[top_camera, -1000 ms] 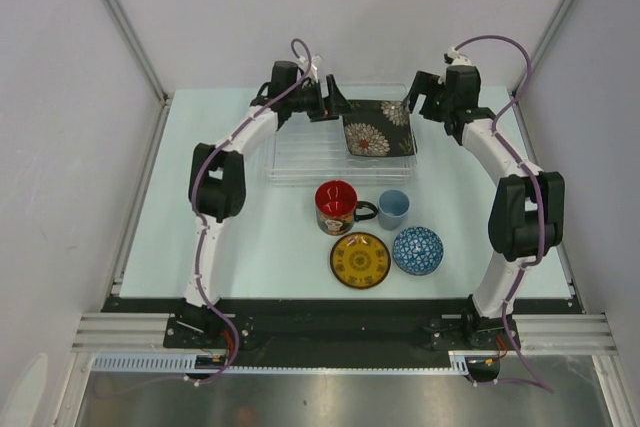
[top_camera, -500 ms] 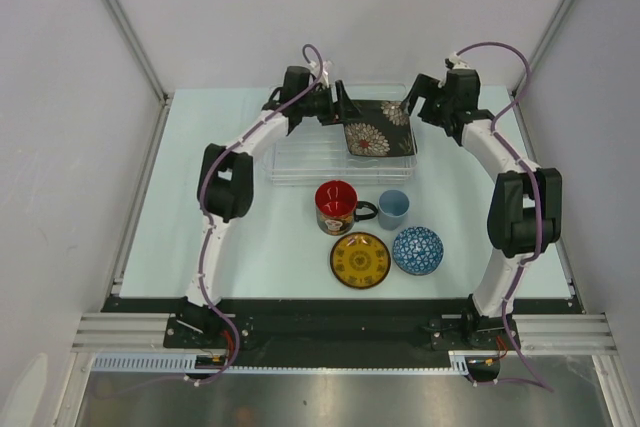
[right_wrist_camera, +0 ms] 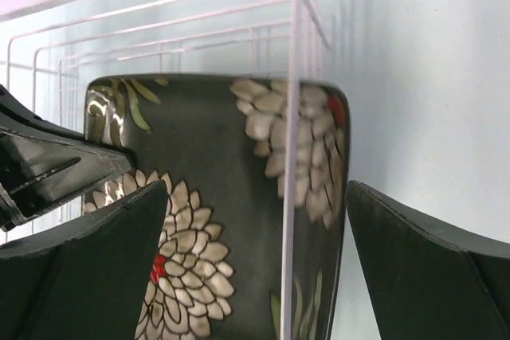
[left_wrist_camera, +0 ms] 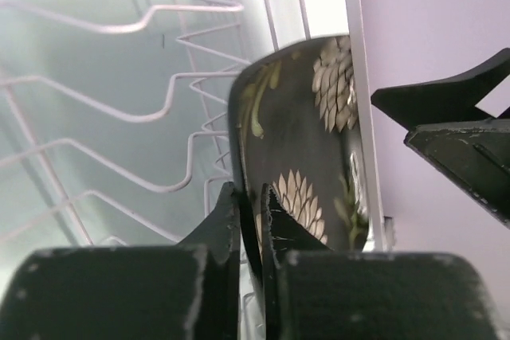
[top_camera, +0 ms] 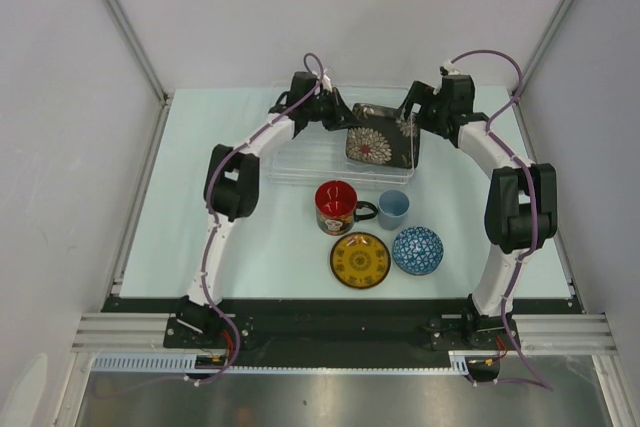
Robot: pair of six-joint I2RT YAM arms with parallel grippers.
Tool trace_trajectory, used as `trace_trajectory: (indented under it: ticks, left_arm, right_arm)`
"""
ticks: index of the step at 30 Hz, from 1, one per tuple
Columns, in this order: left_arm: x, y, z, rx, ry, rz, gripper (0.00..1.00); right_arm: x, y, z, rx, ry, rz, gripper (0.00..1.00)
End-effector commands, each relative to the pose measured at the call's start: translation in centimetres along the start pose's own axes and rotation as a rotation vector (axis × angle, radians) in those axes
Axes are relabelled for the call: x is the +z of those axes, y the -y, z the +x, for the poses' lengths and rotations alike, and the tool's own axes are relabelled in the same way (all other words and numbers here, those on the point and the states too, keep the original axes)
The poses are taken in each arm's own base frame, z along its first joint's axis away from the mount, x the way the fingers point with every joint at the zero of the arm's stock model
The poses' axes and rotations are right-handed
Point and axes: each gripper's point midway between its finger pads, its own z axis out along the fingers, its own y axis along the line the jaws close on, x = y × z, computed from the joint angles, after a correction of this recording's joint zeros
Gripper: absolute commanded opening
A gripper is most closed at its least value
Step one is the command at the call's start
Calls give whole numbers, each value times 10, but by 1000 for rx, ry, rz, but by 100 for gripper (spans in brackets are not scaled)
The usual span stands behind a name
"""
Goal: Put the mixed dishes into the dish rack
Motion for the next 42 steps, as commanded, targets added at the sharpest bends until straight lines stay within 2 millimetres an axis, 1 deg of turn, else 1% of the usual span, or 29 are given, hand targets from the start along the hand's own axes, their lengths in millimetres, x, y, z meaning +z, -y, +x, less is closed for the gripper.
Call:
trace_trajectory:
  ticks: [1, 3, 4, 6, 7, 9, 10, 12, 13, 14, 16, 17, 20, 26, 28, 30, 32, 34, 36, 37, 40, 42]
  left_arm:
    - [-10, 57, -29, 258, 70, 142, 0]
    - [-18, 61, -39, 289, 99, 129, 0]
    - [-24, 67, -44, 321, 110, 123, 0]
    - [-32, 67, -53, 352, 136, 80, 0]
    - [-40, 74, -60, 400, 160, 70, 0]
    - [-51, 72, -73, 431, 202, 23, 0]
    - [-61, 79, -79, 479, 225, 8, 0]
    - [-72, 75, -87, 517, 238, -54, 0]
    - [-78, 76, -96, 572, 263, -92, 0]
    - [-86, 80, -101, 593, 277, -110, 0]
    - [-97, 75, -109, 643, 289, -161, 0]
    - [-103, 78, -112, 662, 296, -170, 0]
    - [-110, 78, -110, 696, 279, -193, 0]
    - [-115, 75, -107, 733, 250, -223, 0]
    - [-122, 77, -112, 757, 261, -229, 0]
    - [-130, 83, -116, 781, 276, -227, 0]
    - [-138, 91, -125, 814, 308, -223, 0]
    - [-147, 104, -131, 839, 339, -214, 0]
    - [-154, 112, -136, 881, 357, -218, 0]
    - [-161, 121, -139, 895, 377, -213, 0]
    - [-175, 131, -150, 921, 425, -229, 0]
    - [-185, 132, -159, 924, 457, -249, 0]
  right_arm:
    - [-1, -9, -6, 5, 23, -31, 100]
    - [-3, -10, -8, 7, 28, -32, 100]
    - [-3, -10, -8, 5, 26, -31, 100]
    - [-3, -9, -7, 6, 23, -28, 100]
    - [-5, -10, -8, 4, 26, -28, 100]
    - [-5, -8, -7, -2, 25, -17, 100]
    - [-5, -8, -7, -3, 25, -13, 100]
    - [-7, -8, -8, -12, 30, -10, 100]
    - [-6, -7, -7, -16, 28, -7, 100]
    - [-6, -5, -7, -17, 29, -3, 100]
    - [-5, -6, -8, -19, 33, -5, 100]
    - [-5, -6, -8, -18, 32, -6, 100]
    - [1, -3, -3, -12, 20, -4, 100]
    - [8, 0, 6, -9, -3, 2, 100]
    - [8, 0, 7, -10, -5, 1, 100]
    - [9, 0, 8, -9, -7, 1, 100]
    - [9, -1, 7, -4, -5, -2, 100]
    - [10, -2, 8, -5, -7, -6, 100]
    - [10, -1, 9, -2, -12, -5, 100]
    - [10, -1, 10, 2, -14, -6, 100]
    - [8, -2, 10, 7, -19, -14, 100]
    - [6, -5, 9, 19, -26, -30, 100]
